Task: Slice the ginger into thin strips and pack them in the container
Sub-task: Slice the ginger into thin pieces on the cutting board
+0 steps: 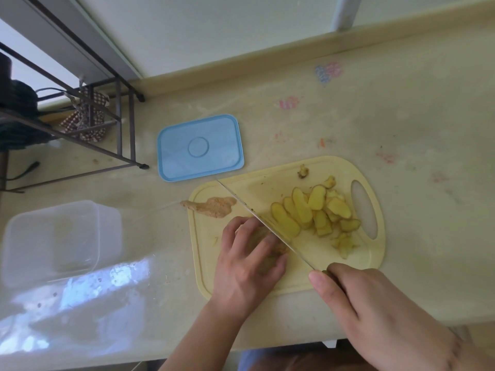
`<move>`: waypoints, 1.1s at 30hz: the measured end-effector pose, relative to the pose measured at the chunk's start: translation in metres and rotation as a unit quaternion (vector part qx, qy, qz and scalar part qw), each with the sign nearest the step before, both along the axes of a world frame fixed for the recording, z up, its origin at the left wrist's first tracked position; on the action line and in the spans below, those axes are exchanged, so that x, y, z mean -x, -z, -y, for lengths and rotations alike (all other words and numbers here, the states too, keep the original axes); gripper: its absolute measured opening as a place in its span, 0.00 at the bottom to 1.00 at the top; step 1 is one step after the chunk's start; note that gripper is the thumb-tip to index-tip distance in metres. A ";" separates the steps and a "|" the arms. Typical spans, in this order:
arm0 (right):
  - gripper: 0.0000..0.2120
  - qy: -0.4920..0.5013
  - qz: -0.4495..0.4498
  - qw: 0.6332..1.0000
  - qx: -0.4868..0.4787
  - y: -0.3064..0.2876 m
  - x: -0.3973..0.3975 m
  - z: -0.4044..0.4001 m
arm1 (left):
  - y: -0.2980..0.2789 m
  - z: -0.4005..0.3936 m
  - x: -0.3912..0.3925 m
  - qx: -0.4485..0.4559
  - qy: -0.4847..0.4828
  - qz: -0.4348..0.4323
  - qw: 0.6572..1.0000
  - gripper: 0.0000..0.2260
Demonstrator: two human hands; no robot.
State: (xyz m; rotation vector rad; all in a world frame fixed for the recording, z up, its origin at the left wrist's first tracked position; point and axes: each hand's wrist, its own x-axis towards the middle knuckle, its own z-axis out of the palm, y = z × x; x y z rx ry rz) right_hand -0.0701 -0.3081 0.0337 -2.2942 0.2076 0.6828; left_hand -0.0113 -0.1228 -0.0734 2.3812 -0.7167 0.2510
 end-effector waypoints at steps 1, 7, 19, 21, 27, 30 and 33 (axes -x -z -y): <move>0.32 0.001 0.000 1.000 -0.001 0.001 0.000 0.000 | 0.000 0.000 0.000 0.002 0.000 0.001 1.000 0.08; 0.29 0.000 -0.003 1.000 -0.008 -0.001 0.000 0.001 | 0.000 0.000 0.000 0.004 -0.002 -0.004 1.000 0.08; 0.27 0.007 -0.016 1.000 -0.009 0.006 -0.016 -0.006 | 0.003 -0.001 0.000 0.006 -0.002 -0.003 1.000 0.09; 0.27 0.003 -0.010 1.000 -0.016 0.014 -0.026 -0.012 | 0.004 -0.001 -0.001 0.005 -0.001 0.001 1.000 0.08; 0.30 0.005 0.044 0.999 -0.026 0.042 -0.033 -0.023 | 0.004 0.000 0.000 0.013 0.005 0.011 1.000 0.07; 0.29 0.003 0.050 0.998 -0.027 0.041 -0.037 -0.021 | 0.004 -0.001 0.000 0.016 0.008 0.017 1.000 0.07; 0.29 -0.001 0.050 0.998 -0.032 0.037 -0.034 -0.009 | 0.004 -0.001 0.001 0.002 -0.003 0.012 1.000 0.07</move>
